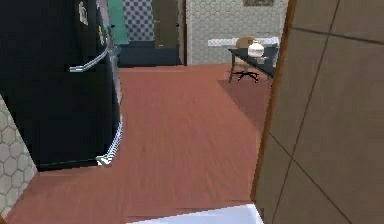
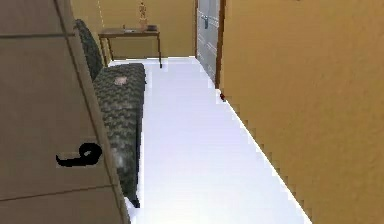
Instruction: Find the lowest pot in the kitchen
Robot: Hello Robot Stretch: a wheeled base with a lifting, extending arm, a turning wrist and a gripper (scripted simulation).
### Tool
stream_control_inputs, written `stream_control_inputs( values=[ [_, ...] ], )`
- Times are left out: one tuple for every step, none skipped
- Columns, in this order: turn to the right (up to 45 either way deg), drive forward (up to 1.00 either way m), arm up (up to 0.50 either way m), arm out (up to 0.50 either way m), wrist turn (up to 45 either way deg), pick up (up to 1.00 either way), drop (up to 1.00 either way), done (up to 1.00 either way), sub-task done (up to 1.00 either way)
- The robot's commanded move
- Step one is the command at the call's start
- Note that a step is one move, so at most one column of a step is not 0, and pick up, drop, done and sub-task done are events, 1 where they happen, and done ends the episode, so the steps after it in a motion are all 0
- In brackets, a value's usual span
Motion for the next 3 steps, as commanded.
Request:
stream_control_inputs(
  values=[
    [0.0, 1.00, 0.00, 0.00, 0.0, 0.00, 0.00, 0.00, 0.00],
    [9.0, 0.00, 0.00, 0.00, 0.0, 0.00, 0.00, 0.00, 0.00],
    [0.0, 0.25, 0.00, 0.00, 0.0, 0.00, 0.00, 0.00, 0.00]
  ],
)
